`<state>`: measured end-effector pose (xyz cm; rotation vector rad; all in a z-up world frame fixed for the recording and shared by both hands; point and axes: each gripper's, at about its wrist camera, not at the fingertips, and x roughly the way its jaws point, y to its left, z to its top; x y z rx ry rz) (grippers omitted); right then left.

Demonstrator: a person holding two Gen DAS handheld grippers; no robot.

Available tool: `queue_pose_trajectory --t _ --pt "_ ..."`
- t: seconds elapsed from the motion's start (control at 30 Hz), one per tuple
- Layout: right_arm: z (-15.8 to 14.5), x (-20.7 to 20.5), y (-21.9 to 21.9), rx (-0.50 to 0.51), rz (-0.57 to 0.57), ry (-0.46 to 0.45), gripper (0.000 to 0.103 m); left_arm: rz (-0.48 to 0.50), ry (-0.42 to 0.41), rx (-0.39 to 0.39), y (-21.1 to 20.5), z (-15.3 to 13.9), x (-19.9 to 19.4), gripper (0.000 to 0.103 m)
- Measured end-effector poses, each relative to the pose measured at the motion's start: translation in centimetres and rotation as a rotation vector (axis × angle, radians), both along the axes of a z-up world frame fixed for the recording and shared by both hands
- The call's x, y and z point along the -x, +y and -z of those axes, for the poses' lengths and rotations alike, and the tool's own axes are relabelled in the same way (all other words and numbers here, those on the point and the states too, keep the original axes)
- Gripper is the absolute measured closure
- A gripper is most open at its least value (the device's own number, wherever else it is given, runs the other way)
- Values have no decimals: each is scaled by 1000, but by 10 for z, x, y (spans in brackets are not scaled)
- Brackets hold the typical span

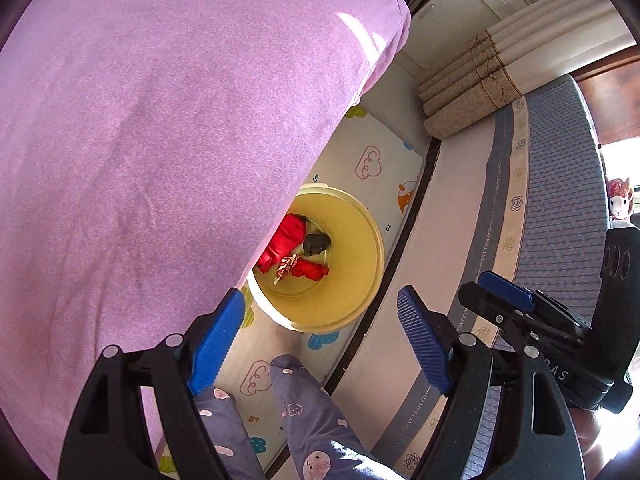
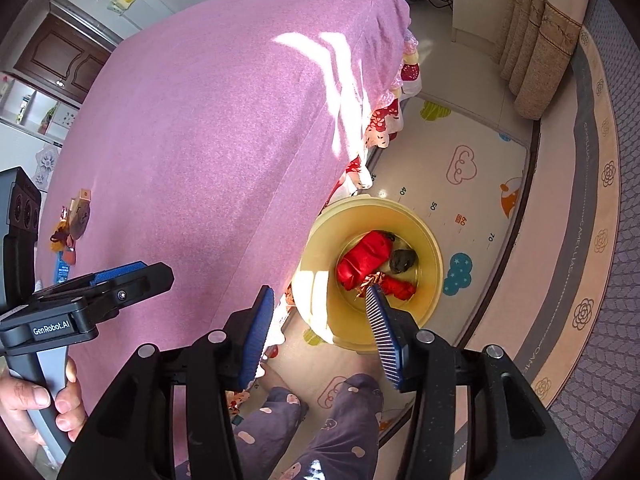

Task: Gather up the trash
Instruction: 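Move both open tools back over the remaining items on the bed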

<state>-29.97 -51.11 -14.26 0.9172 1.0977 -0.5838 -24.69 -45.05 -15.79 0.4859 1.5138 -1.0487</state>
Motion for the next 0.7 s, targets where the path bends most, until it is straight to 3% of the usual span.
queue_pose_trajectory --t 0.2,0.7 --pt "-14 -43 32 14 -74 -12 55 -63 -20 15 39 -11 -27 25" --pt "-46 -192 146 40 -316 -76 55 -316 -89 21 201 -35 -142 25"
